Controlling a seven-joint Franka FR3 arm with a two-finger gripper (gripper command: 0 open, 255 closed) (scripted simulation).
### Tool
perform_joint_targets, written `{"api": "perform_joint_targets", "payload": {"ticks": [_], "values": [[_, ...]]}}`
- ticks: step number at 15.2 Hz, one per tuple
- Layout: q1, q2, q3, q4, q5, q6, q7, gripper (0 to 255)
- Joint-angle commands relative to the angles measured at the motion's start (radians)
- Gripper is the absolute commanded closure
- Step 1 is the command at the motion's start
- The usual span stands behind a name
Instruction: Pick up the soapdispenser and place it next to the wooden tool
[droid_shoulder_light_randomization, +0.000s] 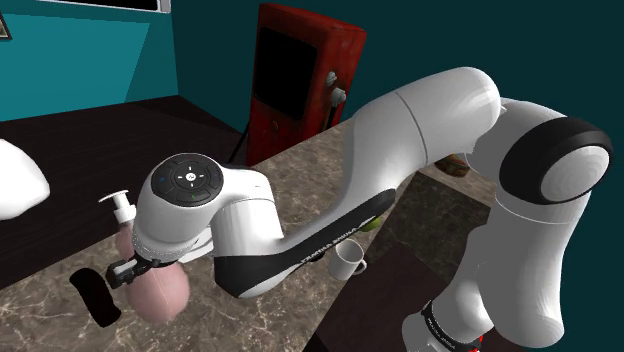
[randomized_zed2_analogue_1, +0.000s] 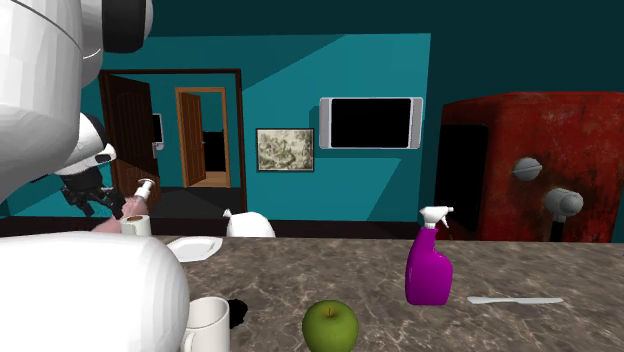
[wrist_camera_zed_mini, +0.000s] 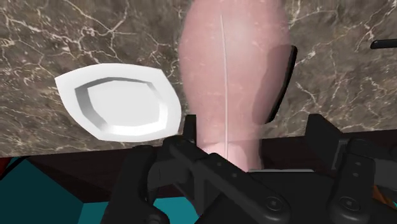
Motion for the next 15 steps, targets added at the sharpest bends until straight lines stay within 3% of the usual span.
{"api": "perform_joint_targets", "payload": {"ticks": [1, 3, 7, 15], "values": [[0.000, 0.000, 0.000, -0.001, 0.000, 0.000, 0.000, 0], [0.001, 0.003, 0.000, 0.005, 0.000, -0.003, -0.001, 0], [-0.017, -0.106, 0.041, -0.033, 0.075, -0.065, -0.045, 0], [-0.017, -0.106, 0.040, -0.033, 0.075, -0.064, -0.046, 0]]}}
